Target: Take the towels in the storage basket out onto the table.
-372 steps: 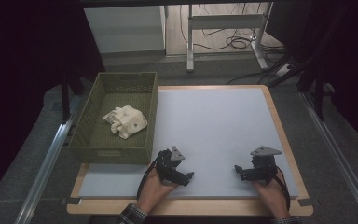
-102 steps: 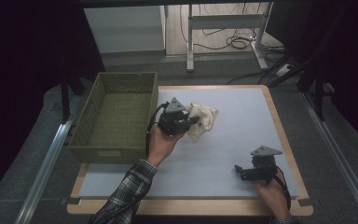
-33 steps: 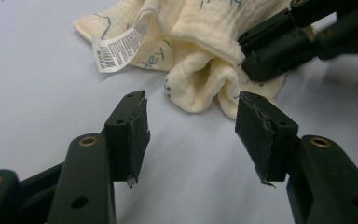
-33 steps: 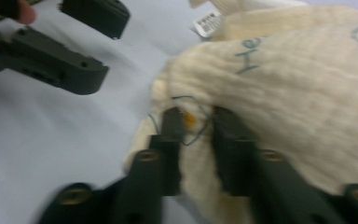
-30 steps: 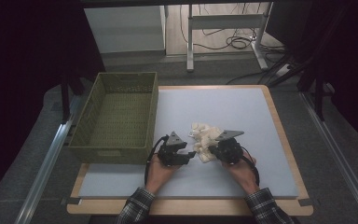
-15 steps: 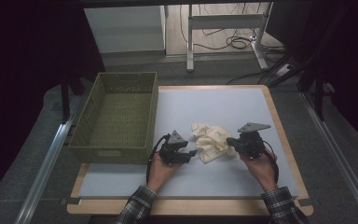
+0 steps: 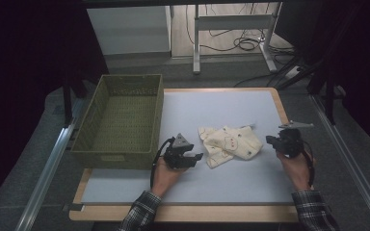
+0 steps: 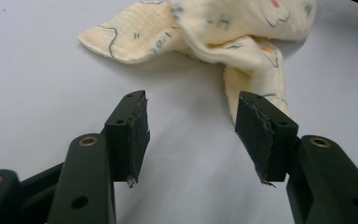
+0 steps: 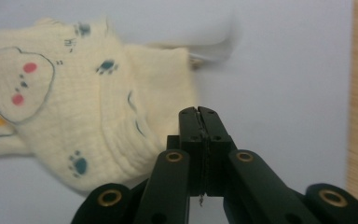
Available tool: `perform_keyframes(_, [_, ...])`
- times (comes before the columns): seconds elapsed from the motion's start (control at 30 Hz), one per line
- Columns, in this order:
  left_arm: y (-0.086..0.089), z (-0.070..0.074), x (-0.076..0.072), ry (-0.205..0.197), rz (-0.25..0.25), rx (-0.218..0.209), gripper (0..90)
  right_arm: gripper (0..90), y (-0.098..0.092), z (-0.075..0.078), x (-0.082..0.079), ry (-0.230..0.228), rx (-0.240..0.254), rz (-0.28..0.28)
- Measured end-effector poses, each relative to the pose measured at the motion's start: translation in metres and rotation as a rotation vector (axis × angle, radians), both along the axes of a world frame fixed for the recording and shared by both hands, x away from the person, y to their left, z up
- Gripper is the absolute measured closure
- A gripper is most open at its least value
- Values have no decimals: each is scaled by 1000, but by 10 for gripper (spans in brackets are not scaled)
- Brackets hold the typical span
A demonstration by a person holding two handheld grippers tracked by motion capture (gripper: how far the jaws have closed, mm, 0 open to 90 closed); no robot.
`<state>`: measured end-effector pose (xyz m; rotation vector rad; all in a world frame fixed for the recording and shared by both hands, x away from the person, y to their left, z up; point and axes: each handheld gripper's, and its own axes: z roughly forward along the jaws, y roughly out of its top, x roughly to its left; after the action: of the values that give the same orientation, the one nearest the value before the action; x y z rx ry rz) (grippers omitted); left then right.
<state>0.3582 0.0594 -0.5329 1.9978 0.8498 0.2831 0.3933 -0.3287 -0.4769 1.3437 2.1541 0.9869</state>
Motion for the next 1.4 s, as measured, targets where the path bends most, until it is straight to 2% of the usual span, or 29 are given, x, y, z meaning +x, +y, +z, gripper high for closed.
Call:
perform_keyframes(0.07, [0, 1, 0, 0, -2, -6, 440, 821, -7, 3, -3, 0, 22, -2])
perform_keyframes(0.17, [-4, 3, 1, 4, -7, -19, 440, 793, -7, 6, -6, -3, 20, 10])
perform_keyframes(0.2, [-8, 4, 2, 10, -16, -30, 439, 767, -1, 9, -7, 0, 29, 38])
perform_keyframes(0.33, [-17, 2, 2, 21, -41, -35, 435, 730, 13, 9, -5, 7, 28, 82])
perform_keyframes(0.37, [-22, 1, 2, 29, -50, -34, 435, 696, 27, 5, -1, 21, 21, 120])
perform_keyframes(0.43, [-25, 0, 3, 35, -58, -38, 440, 685, 32, 3, 1, 27, 20, 129])
perform_keyframes(0.53, [-32, -3, 4, 50, -75, -48, 465, 640, 49, -8, 11, 54, 11, 162])
perform_keyframes(0.63, [-38, -6, 5, 66, -91, -12, 545, 616, 61, -24, 19, 85, -10, 176])
perform_keyframes(0.67, [-40, -5, 5, 58, -102, -6, 638, 640, 65, -34, 21, 105, -34, 180])
perform_keyframes(0.7, [-40, -5, 5, 58, -102, -6, 694, 640, 65, -34, 21, 105, -34, 180])
perform_keyframes(0.73, [-40, -5, 6, 61, -111, 12, 755, 770, 65, -39, 18, 78, -39, 174])
perform_keyframes(0.77, [-40, -5, 6, 61, -111, 12, 801, 770, 65, -39, 18, 78, -39, 174])
perform_keyframes(0.83, [-39, -5, 6, 54, -108, 31, 837, 878, 63, -38, 14, 80, -37, 175])
perform_keyframes(0.87, [-34, -1, 7, 47, -93, 24, 865, 894, 60, -35, 9, 70, -63, 178])
perform_keyframes(0.97, [-28, 4, 6, 34, -80, 20, 872, 894, 55, -30, 2, 56, -75, 187])
perform_keyframes(1.07, [-22, 12, 1, 16, -73, 33, 874, 893, 47, -23, -9, 43, -62, 188])
perform_keyframes(1.13, [-19, 14, -5, 12, -79, 47, 874, 892, 41, -20, -18, 46, -46, 189])
perform_keyframes(1.23, [-14, 13, -15, 27, -100, 61, 864, 868, 33, -22, -31, 88, -36, 197])
perform_keyframes(1.3, [-11, 10, -19, 52, -106, 53, 810, 788, 30, -23, -35, 90, -31, 193])
perform_keyframes(1.4, [-5, 7, -23, 50, -94, 42, 668, 709, 31, -15, -32, 67, -13, 183])
